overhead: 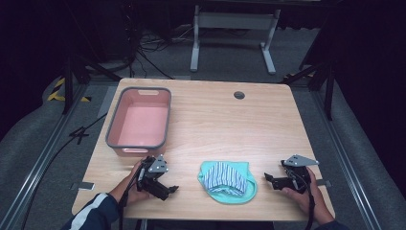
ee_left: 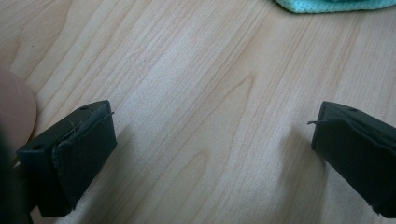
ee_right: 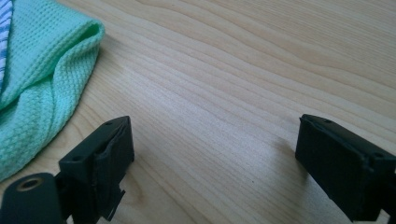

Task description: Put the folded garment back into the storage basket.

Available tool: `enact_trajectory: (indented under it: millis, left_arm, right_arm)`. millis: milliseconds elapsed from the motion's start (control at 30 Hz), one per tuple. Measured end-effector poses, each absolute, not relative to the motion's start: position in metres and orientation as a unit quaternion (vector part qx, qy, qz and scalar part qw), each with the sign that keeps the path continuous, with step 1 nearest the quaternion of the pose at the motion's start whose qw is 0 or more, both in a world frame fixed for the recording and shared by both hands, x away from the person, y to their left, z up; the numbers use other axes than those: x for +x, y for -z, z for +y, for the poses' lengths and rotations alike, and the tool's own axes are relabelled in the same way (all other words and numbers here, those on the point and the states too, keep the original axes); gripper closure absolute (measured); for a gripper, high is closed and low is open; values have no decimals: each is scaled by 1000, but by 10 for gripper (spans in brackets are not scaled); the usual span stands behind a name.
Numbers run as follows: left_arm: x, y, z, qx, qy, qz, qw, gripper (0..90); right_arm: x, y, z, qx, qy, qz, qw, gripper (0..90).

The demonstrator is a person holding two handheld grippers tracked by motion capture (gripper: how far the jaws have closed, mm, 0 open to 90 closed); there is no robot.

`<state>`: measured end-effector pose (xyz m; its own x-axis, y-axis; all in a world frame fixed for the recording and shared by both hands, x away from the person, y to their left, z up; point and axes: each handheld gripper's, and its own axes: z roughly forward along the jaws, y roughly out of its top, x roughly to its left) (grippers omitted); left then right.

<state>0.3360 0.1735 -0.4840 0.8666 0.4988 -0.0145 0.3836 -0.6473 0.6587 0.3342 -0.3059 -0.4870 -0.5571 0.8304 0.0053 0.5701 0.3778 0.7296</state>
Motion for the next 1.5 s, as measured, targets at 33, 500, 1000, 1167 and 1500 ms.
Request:
enact_trajectory:
  millis: [33,500,1000,1167,1500]
  left_arm:
    - [336,484,173,904,-83,247,340,1]
    - [335,470,148,908,-90,224,342,216]
    - [351,466,109,896,-85,233,367,267]
    - [358,467,93,896,-96,234,366,266]
    - [368,474,81,897,-92,242,359,264]
  right_arm:
    - [334,487,-306,433,-351,809,185,124]
    - [328,473,-296,403,-375,819,161,347]
    - [333,458,-250,358,-384,839,144,382]
    - [339,462,-236,355,-369,848,136,382]
    - [349,471,-223,369,-343,853,134,404]
